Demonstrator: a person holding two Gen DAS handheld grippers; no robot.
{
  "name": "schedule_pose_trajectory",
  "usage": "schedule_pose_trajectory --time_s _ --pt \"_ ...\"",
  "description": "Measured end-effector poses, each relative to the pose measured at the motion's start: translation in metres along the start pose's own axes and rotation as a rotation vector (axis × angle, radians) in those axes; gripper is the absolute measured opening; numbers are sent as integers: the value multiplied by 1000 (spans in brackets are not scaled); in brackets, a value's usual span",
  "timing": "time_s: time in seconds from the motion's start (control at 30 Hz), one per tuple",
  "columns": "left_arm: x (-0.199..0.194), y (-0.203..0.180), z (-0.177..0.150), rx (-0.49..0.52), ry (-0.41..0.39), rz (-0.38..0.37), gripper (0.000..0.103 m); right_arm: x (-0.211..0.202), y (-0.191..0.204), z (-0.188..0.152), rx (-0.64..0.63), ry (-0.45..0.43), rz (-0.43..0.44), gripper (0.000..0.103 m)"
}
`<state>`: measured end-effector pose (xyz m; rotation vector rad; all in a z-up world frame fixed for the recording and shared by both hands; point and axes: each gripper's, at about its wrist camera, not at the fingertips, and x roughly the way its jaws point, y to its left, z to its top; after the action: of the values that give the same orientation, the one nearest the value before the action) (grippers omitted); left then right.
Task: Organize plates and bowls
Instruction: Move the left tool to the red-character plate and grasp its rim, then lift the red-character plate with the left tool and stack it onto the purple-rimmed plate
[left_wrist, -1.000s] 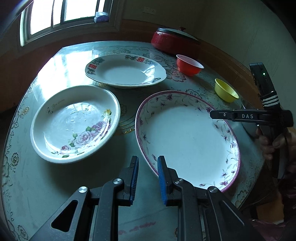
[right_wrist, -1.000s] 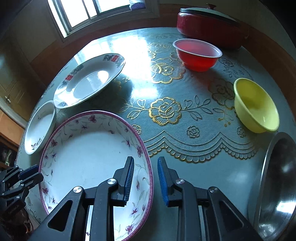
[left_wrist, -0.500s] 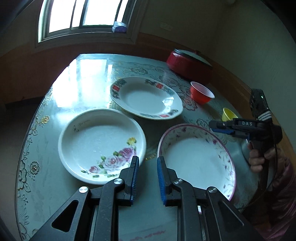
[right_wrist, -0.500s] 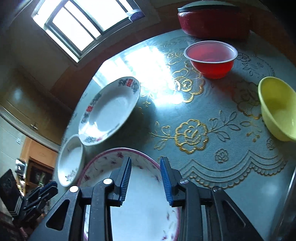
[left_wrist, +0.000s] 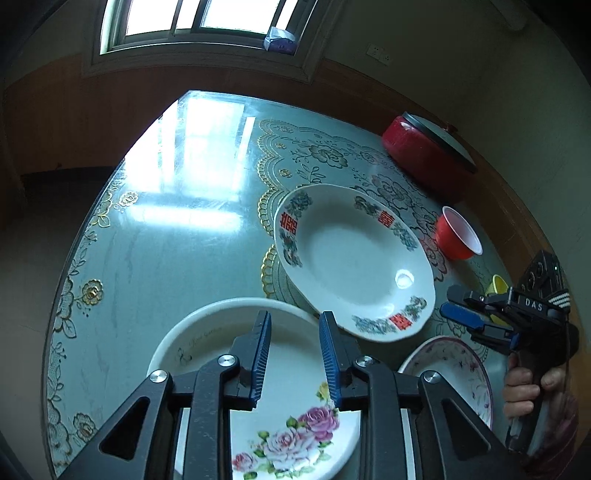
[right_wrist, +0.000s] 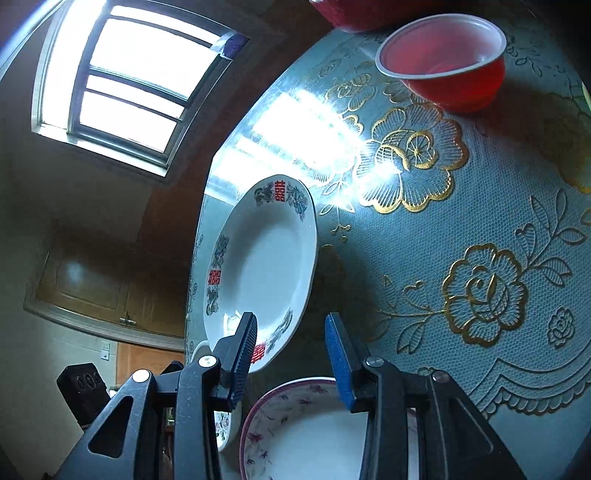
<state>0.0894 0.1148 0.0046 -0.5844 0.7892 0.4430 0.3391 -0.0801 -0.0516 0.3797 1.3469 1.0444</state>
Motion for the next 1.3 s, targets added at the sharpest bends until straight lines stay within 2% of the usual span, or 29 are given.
schedule_pose_trajectory --time_s 0.23,0.47,0.77,1.17,1.3 --pt "40 10 43 1 18 -21 31 33 0 12 48 20 4 38" --pt "74 13 65 11 58 -36 31 62 3 16 43 47 -11 38" --pt "103 5 85 50 109 -58 31 60 -1 18 45 44 4 36" --pt "126 -7 92 124 155 -56 31 50 -18 17 66 39 43 34" --pt "134 -4 97 107 174 -86 33 49 -18 16 49 46 38 34"
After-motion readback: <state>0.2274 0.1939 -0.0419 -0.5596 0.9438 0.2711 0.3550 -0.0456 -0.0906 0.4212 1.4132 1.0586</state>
